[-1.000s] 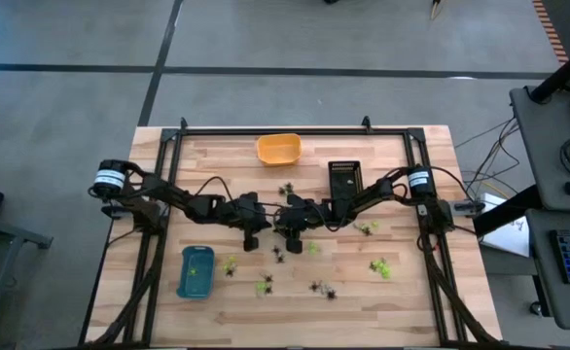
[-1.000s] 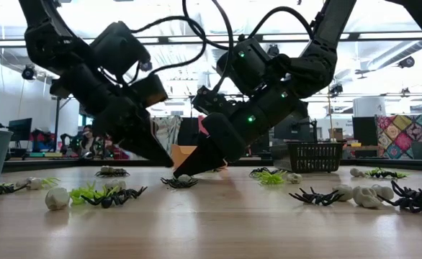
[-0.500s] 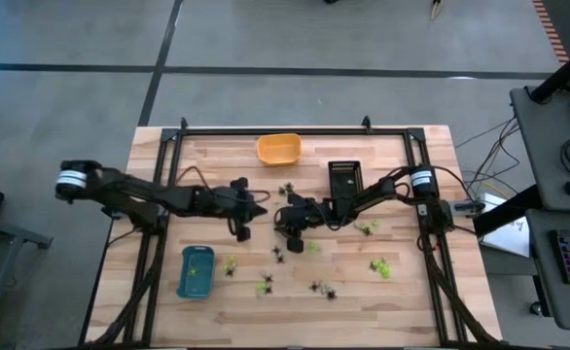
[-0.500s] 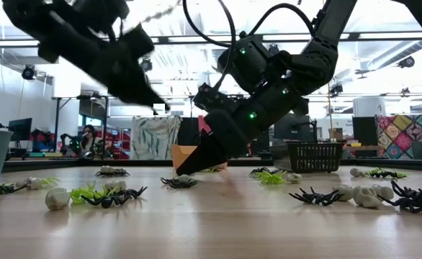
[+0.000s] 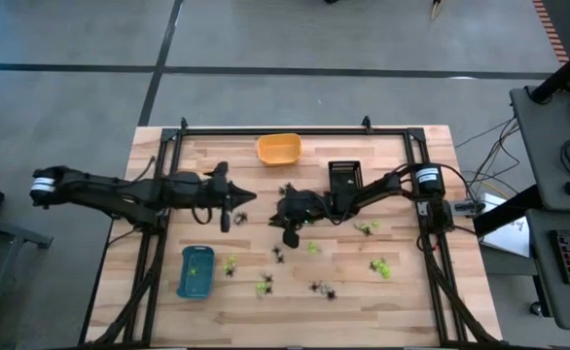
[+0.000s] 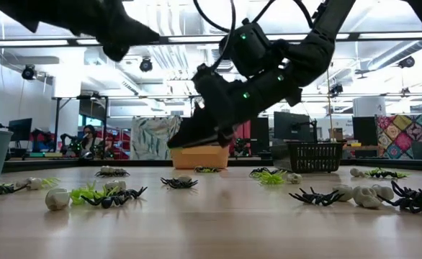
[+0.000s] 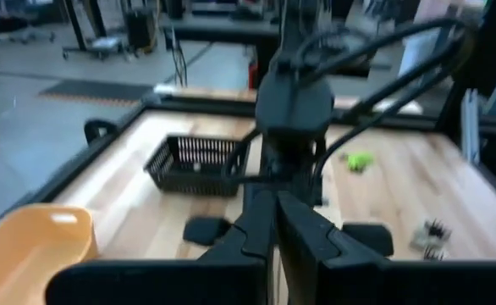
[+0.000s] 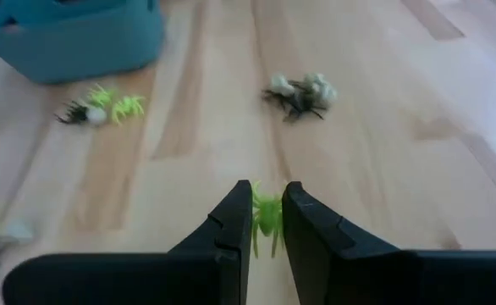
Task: Sort Halloween decoration
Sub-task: Put the green spider toy into the blue bin
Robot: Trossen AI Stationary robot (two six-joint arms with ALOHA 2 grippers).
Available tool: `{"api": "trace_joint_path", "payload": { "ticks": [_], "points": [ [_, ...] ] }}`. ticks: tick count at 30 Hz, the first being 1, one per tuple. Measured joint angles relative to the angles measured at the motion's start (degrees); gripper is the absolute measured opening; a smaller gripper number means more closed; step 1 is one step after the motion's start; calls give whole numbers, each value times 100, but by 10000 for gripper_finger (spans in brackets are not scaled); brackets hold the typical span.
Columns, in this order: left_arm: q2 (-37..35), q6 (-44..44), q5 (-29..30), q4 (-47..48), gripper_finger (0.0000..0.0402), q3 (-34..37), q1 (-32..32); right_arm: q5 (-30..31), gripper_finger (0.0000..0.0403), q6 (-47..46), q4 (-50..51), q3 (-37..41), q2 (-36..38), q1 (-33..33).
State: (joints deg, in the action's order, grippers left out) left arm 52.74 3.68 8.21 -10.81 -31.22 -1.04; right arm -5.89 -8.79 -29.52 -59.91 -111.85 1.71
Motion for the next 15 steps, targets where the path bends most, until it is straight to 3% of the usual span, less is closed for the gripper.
{"api": "trace_joint_path", "payload": {
  "ticks": [15],
  "points": [
    [-1449,155,46,345,0,-103,2,-616,51,321,-118,-1866,-651,-186]
  ]
}}
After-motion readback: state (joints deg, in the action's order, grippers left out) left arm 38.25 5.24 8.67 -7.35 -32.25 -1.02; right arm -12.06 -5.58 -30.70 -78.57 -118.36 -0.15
